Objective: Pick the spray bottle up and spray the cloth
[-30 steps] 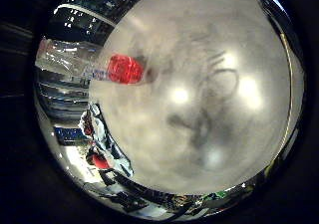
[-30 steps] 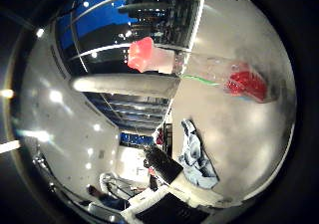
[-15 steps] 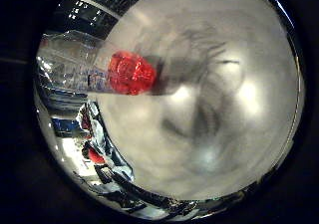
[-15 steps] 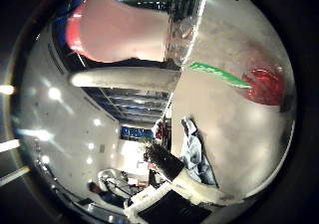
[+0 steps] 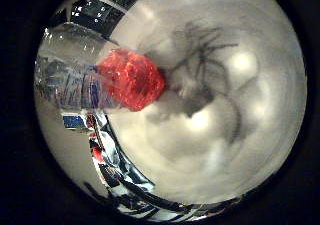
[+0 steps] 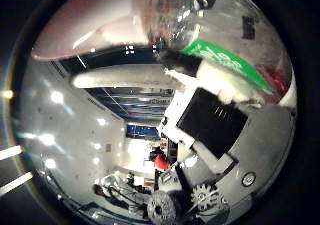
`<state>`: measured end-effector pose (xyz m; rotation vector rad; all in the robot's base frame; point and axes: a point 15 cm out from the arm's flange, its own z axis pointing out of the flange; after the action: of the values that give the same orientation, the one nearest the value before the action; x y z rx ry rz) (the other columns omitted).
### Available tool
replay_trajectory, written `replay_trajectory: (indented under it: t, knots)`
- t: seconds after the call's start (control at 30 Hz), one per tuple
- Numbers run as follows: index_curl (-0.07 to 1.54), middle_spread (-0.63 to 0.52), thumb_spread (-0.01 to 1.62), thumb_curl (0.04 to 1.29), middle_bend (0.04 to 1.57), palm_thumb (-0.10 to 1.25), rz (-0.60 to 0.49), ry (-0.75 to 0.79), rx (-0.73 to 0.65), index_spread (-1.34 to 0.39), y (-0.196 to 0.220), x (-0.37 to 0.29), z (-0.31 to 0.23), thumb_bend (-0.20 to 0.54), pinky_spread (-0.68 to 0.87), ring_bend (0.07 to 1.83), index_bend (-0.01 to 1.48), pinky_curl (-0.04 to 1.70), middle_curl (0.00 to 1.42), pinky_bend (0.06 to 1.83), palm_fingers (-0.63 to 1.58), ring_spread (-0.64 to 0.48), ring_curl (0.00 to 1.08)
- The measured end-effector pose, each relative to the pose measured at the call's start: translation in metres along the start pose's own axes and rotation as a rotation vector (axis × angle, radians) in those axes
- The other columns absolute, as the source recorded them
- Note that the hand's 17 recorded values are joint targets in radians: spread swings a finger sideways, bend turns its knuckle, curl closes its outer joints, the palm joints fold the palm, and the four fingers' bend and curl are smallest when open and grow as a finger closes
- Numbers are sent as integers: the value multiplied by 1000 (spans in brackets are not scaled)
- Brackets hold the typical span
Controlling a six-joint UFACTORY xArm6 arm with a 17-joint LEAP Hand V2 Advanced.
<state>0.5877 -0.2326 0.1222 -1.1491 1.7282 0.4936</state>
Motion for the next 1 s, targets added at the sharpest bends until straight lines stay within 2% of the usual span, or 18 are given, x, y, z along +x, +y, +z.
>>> replay_trajectory:
  t: [0.1,0.2,0.4,0.6,0.73,1.0]
  knots:
    - [668,-154,949,384,1117,955,0,-2,-2,-374,0,-2,1,16,-299,1219,884,610,725,1092,1224,-207,596]
    - [766,-143,941,443,1243,1068,-5,-17,1,-340,-1,-10,-5,31,-268,1311,1010,710,769,1193,1154,-213,647]
    - [855,-128,888,554,1337,1139,-50,-83,-14,-288,0,-54,-28,8,-217,1389,1107,876,792,1272,1077,-219,709]
    - [895,-117,805,656,1391,1155,-131,-74,-50,-260,7,-100,-65,-9,-179,1412,1123,1068,784,1238,1045,-217,758]
    - [910,-114,759,704,1406,1143,-177,28,-155,-253,33,-105,-88,-17,-166,1411,1119,1180,775,1193,1048,-224,776]
    - [931,-111,704,769,1411,1119,-345,442,-312,-250,71,-155,-177,-17,-157,1392,1103,1341,760,1110,1057,-231,801]
